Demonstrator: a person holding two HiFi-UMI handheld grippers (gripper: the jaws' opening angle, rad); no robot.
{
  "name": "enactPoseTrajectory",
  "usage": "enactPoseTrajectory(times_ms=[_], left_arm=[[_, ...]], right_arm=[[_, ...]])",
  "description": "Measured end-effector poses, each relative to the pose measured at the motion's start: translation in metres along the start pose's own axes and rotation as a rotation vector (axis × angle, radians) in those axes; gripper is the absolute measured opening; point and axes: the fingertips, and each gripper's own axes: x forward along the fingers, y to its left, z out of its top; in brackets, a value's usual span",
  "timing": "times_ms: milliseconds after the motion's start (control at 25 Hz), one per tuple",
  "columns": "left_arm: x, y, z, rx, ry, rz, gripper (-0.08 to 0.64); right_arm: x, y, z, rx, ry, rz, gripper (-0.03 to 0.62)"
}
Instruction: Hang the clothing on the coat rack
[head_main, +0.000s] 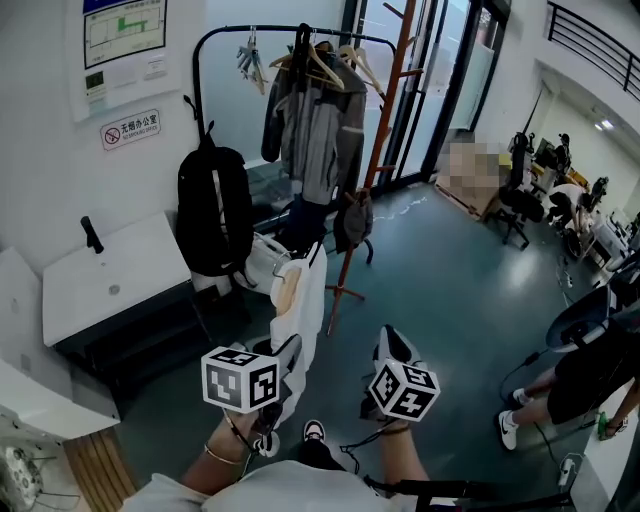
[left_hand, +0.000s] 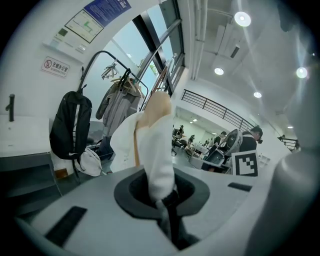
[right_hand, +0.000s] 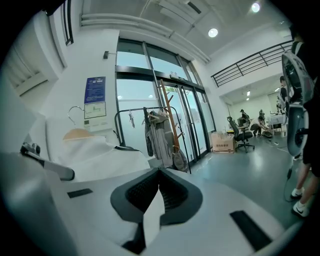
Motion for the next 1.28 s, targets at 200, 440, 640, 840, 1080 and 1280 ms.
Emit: enactPoseTrajectory(times_ms=[200, 440, 640, 840, 1080, 1280], left_arm=[[0.028, 0.011, 0.018, 0.008, -0.004, 0.004, 0.025], [0.065, 0.027, 0.042, -0.008, -0.009, 0.032, 0.026], [0.091, 0.039, 0.062, -0.030, -0.024, 0.057, 0.026], [0.120, 0.048, 0.077, -0.030, -0.036, 0.082, 0.026], [0.148, 0.056, 0.101, -0.037, -0.065, 0.125, 0.026], [0.167, 0.062, 0.119, -0.041, -0.092, 0.142, 0.026]], right_arm=[[0.038, -0.008, 0.009, 0.005, -0.002, 0.019, 0.023], [0.089, -0.020, 0.028, -0.006, 0.005, 0.047, 0.023], [0.125, -0.030, 0.039, -0.007, 0.017, 0.072, 0.023], [0.157, -0.044, 0.048, -0.007, 0.026, 0.091, 0.023], [0.193, -0.062, 0.066, -0.007, 0.020, 0.113, 0.023], [0.220, -0.078, 0.073, -0.004, 0.023, 0.126, 0.023]])
